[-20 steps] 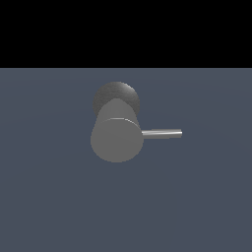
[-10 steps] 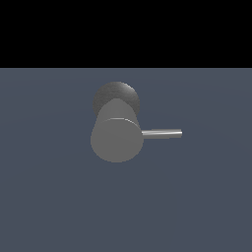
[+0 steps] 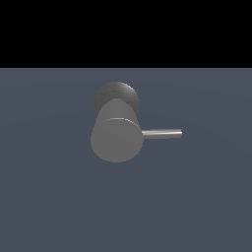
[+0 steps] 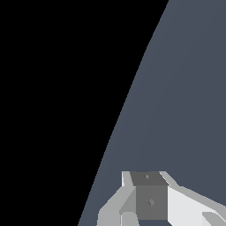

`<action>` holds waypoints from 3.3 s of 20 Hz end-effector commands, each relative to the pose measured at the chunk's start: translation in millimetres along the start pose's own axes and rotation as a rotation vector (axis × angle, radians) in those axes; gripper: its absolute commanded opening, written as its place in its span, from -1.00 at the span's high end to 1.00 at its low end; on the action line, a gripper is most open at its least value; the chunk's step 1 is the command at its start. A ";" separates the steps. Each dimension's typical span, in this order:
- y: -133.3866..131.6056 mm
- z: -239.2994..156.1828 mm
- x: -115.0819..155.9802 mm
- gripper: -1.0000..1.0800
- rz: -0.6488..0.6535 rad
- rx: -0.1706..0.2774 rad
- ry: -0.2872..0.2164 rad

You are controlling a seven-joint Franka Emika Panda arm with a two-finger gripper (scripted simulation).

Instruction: Turn on the faucet by rotating a designated handle.

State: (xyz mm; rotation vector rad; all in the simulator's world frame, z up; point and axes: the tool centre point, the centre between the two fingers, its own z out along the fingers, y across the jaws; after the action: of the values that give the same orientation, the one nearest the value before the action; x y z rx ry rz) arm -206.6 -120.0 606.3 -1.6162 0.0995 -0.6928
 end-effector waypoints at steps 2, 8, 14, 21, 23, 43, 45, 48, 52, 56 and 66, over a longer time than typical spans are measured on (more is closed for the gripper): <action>-0.7 -0.1 -0.2 1.00 0.000 0.001 0.000; 0.3 -2.2 2.1 1.00 0.005 0.015 0.010; 4.5 -13.1 12.2 1.00 0.028 0.079 0.057; 19.4 -36.5 33.0 1.00 0.085 0.207 0.158; 27.5 -45.6 40.8 1.00 0.112 0.254 0.198; 235.2 -113.1 90.4 1.00 0.645 0.668 0.695; 264.0 -111.6 87.1 1.00 0.718 0.687 0.739; 308.2 -105.8 78.4 1.00 0.834 0.706 0.801; 365.2 -92.2 60.0 1.00 0.992 0.715 0.874; 411.5 -75.9 38.2 1.00 1.131 0.707 0.926; 476.4 -43.4 -6.0 1.00 1.352 0.672 0.989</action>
State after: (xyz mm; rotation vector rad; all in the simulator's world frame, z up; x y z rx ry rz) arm -77.4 -248.3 171.3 -0.2194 1.3463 -0.3001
